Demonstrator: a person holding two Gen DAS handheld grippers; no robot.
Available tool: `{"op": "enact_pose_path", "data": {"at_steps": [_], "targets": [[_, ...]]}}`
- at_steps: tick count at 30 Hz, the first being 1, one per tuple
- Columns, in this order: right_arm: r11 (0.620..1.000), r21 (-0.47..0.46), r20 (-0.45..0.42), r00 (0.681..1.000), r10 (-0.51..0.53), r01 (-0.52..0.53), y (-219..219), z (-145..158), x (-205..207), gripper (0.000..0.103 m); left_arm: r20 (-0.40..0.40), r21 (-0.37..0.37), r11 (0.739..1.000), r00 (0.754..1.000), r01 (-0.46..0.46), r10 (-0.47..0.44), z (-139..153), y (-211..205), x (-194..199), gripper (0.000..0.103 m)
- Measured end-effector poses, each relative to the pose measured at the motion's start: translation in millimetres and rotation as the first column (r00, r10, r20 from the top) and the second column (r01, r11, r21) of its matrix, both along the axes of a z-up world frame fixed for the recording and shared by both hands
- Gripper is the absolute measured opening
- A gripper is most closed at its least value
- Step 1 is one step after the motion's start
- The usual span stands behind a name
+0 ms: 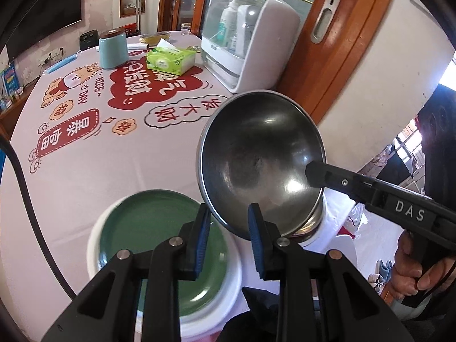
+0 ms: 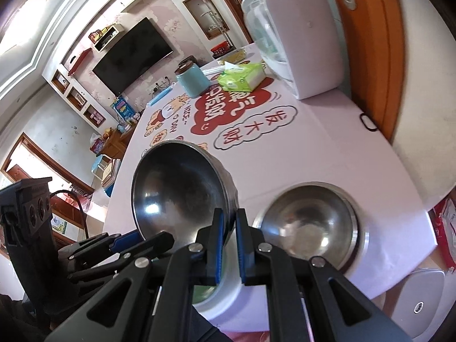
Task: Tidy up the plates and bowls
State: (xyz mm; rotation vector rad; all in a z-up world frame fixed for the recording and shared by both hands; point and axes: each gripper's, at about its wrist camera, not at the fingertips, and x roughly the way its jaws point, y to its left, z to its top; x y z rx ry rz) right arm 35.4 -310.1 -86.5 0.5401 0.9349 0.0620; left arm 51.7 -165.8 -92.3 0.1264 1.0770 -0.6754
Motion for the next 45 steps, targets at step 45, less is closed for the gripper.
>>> {"op": "enact_pose_path", "data": {"at_steps": [45], "targets": [[0.978, 0.014, -0.188, 0.960, 0.207, -0.209, -103.9, -47.3, -20.7, 0.015, -0.151, 0.121, 0.968, 0.959, -0.221, 0.238, -49.4, -98.9, -41.9, 0.028]]}}
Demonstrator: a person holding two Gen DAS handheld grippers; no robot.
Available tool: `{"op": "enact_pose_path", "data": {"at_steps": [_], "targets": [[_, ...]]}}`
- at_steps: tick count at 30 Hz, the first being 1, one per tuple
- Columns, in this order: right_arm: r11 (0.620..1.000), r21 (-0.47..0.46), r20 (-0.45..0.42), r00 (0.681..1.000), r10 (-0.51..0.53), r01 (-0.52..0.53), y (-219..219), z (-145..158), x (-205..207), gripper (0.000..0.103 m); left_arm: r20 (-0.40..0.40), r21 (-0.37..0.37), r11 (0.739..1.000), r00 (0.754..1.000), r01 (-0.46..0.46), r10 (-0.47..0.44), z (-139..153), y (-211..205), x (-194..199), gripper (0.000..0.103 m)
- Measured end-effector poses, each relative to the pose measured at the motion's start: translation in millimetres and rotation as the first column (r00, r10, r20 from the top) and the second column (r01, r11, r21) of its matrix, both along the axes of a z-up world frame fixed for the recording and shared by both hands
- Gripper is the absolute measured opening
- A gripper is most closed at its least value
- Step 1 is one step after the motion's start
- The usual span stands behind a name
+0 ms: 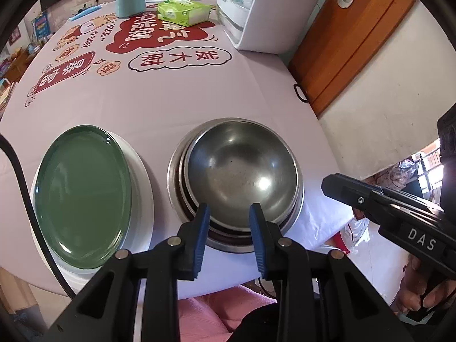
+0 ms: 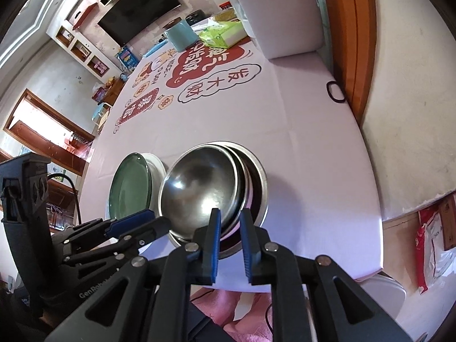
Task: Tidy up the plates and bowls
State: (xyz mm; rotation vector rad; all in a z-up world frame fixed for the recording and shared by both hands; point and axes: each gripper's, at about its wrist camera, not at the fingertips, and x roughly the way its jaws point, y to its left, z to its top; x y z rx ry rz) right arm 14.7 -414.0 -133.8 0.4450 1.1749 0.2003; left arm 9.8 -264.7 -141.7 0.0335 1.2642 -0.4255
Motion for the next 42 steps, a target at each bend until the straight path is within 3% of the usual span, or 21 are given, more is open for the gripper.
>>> {"op": "enact_pose_path", "data": {"at_steps": [8, 10, 11, 14, 18, 25, 32, 42], "targets": [[0.998, 0.050, -0.045, 0.999, -0.031, 0.033, -9.1, -12.1, 4.8, 0.015, 0.019, -0.006, 0.999, 0.999, -0.037, 0.037, 6.2, 7.5, 7.3, 0.037], [0.997, 0.070, -0.052, 0.998, -0.037, 0.041, -11.0, -14.7, 5.5, 0.025, 0.017, -0.005, 0.999, 0.999, -0.038, 0.038, 7.1, 9.2, 9.4, 0.050], [0.996, 0.081, -0.059, 0.997, -0.040, 0.045, -11.8, -16.5, 5.5, 0.031, 0.017, -0.006, 0.999, 0.999, -0.038, 0.038, 7.7, 9.8, 9.9, 0.050], [0.992, 0.115, -0.082, 0.996, -0.041, 0.050, -11.6, -22.3, 5.3, 0.033, 0.021, 0.003, 0.999, 0.999, -0.033, 0.033, 9.7, 11.2, 11.5, 0.052], [0.986, 0.150, -0.121, 0.991, -0.057, 0.075, -12.4, -31.4, 4.7, 0.040, 0.023, 0.019, 1.000, 1.000, -0.015, 0.015, 12.5, 12.2, 16.2, 0.061], [0.962, 0.224, -0.197, 0.974, -0.111, 0.155, -14.6, -49.2, 3.2, 0.047, 0.011, 0.064, 0.997, 0.999, 0.038, -0.039, 12.8, 10.7, 32.8, 0.066], [0.920, 0.280, -0.267, 0.943, -0.199, 0.273, -17.5, -67.2, -3.1, 0.048, -0.045, 0.110, 0.987, 0.992, 0.121, -0.116, 1.2, 6.2, 49.7, 0.067], [0.875, 0.277, -0.313, 0.898, -0.309, 0.398, -13.5, -78.2, -7.5, 0.048, -0.141, 0.133, 0.960, 0.963, 0.246, -0.227, -28.3, -2.9, 78.2, 0.070]]}}
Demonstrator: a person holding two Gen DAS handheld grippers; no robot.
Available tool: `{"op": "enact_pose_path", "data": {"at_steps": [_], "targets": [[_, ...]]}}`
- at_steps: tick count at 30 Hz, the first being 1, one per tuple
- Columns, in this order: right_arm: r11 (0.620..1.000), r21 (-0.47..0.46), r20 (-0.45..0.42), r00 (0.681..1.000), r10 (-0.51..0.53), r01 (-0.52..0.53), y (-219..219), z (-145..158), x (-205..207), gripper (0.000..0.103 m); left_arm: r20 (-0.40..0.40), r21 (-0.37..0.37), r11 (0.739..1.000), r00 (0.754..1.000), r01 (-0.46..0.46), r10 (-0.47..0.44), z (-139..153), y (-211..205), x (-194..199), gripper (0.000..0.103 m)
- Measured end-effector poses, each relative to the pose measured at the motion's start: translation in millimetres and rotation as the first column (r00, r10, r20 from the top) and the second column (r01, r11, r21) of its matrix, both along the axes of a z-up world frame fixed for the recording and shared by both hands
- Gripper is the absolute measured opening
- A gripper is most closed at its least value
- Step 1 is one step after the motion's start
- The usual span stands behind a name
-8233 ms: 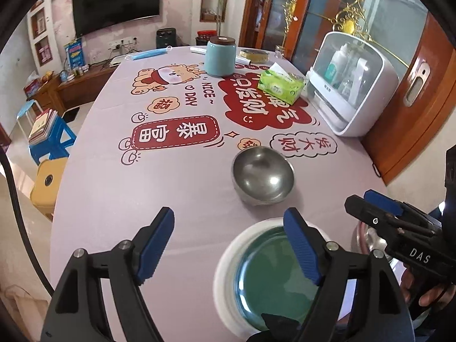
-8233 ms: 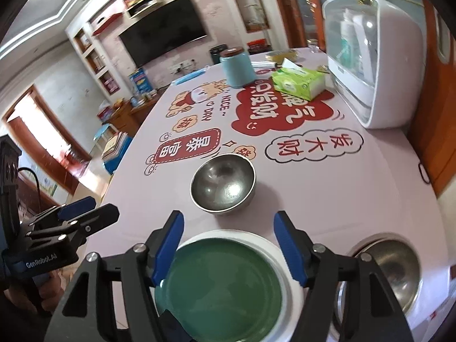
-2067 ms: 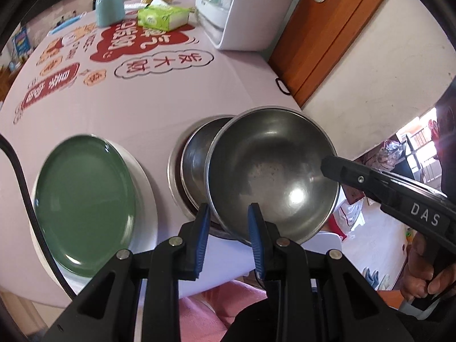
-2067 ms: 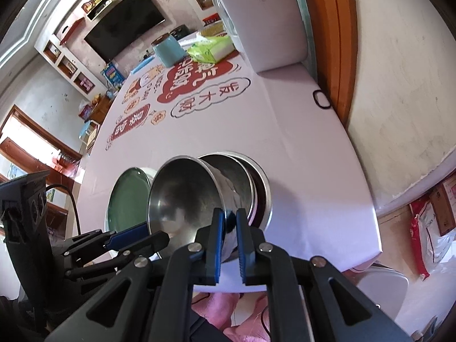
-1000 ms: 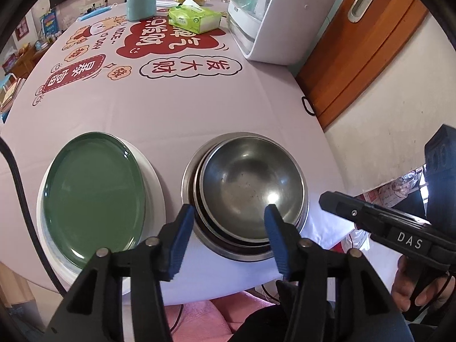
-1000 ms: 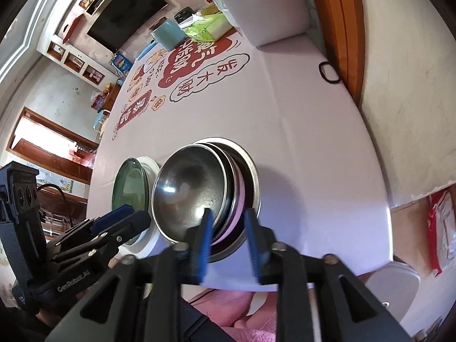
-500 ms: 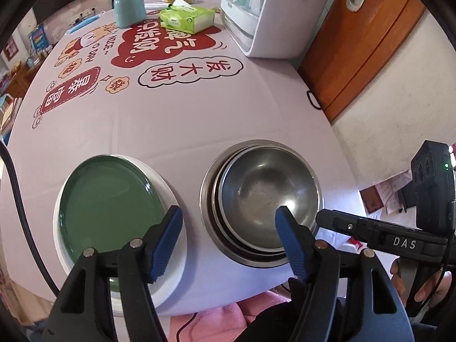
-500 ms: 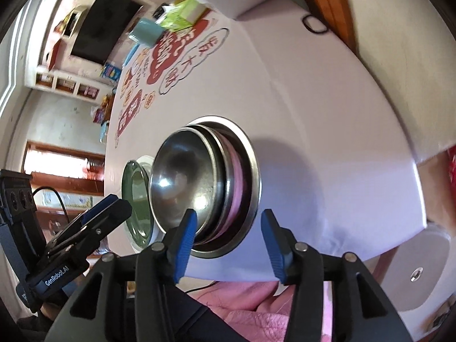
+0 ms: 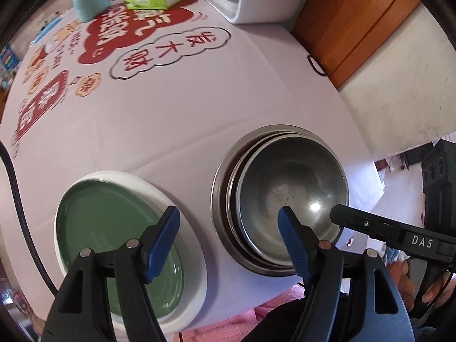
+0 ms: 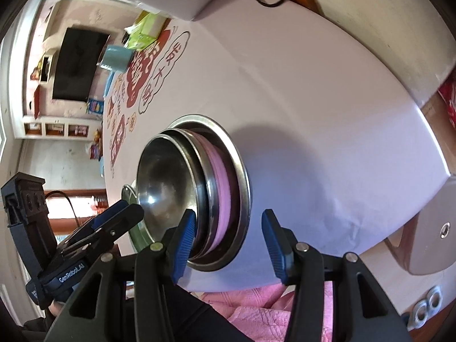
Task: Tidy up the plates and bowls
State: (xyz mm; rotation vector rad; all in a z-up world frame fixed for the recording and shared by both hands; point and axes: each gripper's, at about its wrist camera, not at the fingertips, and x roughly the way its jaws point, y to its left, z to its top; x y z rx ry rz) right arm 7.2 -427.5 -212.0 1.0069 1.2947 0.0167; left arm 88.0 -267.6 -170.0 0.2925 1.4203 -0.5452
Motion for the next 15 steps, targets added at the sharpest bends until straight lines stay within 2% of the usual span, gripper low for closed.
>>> {"op": "enact_pose_path", "data": {"at_steps": [8, 15], "targets": [[0.996, 0.001, -0.028, 0.996, -0.086, 0.086, -1.1, -6.9, -4.0, 0.048, -0.053, -0.005, 0.995, 0.994, 0.096, -0.096, -18.2, -12.7, 17.1, 0.070], [0.994, -0.012, -0.053, 0.993, -0.109, 0.109, -0.1, -11.0, -1.0, 0.048, -0.108, -0.025, 0.988, 0.982, 0.150, -0.152, -34.3, -19.8, 28.2, 0.070]]}}
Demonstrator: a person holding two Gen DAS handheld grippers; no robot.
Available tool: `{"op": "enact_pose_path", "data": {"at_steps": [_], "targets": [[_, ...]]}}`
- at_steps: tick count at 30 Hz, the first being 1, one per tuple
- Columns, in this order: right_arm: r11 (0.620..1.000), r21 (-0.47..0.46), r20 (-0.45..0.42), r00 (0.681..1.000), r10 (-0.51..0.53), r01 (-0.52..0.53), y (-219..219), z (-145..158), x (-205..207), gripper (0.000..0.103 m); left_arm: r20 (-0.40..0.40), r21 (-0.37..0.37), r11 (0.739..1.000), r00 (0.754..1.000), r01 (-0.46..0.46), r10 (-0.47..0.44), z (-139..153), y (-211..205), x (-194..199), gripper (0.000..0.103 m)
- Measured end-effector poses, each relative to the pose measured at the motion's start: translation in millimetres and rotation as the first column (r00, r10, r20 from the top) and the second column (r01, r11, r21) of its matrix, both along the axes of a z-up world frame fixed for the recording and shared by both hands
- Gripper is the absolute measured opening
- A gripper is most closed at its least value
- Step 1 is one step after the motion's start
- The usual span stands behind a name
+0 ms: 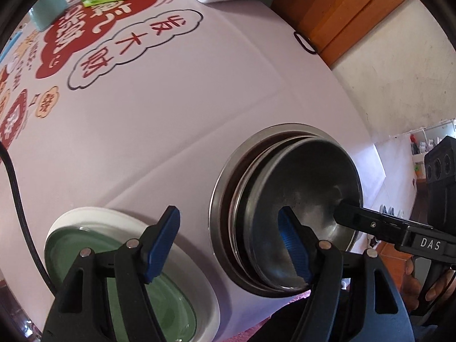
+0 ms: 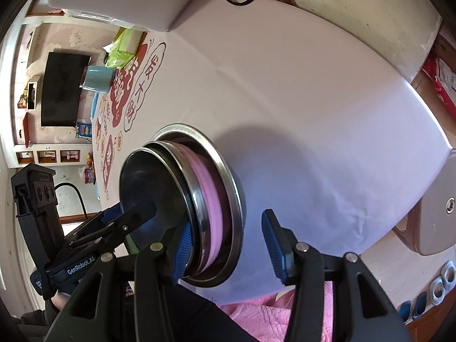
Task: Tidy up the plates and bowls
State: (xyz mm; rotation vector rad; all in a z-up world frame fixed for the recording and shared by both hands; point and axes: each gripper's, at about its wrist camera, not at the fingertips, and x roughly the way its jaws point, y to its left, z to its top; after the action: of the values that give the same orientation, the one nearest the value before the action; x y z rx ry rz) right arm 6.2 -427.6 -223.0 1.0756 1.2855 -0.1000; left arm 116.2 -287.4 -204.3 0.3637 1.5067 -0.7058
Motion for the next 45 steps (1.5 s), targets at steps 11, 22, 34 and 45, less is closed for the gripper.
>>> {"op": "enact_pose_path", "data": {"at_steps": [11, 22, 34, 45], "targets": [[1.000, -0.019, -0.031, 0.999, -0.020, 0.020, 0.7, -5.0, 1.8, 0.048, -0.084, -0.013, 1.000, 0.996, 0.029, -0.030, -21.5, -9.4, 9.1, 0.066], [1.000, -0.019, 0.003, 1.000, -0.001, 0.001, 3.9, -1.0, 3.1, 0.032, -0.134, -0.055, 0.998, 0.990, 0.043, -0.050, -24.1, -17.6, 3.8, 0.055], [1.000, -0.009, 0.013, 1.000, 0.027, -0.027, 2.3, -0.2, 6.8, 0.028, -0.129, -0.035, 0.999, 0.991, 0.022, -0.026, -23.8, -19.6, 2.6, 0.055], [0.995, -0.024, 0.012, 0.996, 0.094, -0.094, 3.1, 5.2, 10.5, 0.028, -0.108, -0.016, 0.999, 0.993, -0.045, 0.043, -13.5, -8.3, -10.3, 0.051]]}}
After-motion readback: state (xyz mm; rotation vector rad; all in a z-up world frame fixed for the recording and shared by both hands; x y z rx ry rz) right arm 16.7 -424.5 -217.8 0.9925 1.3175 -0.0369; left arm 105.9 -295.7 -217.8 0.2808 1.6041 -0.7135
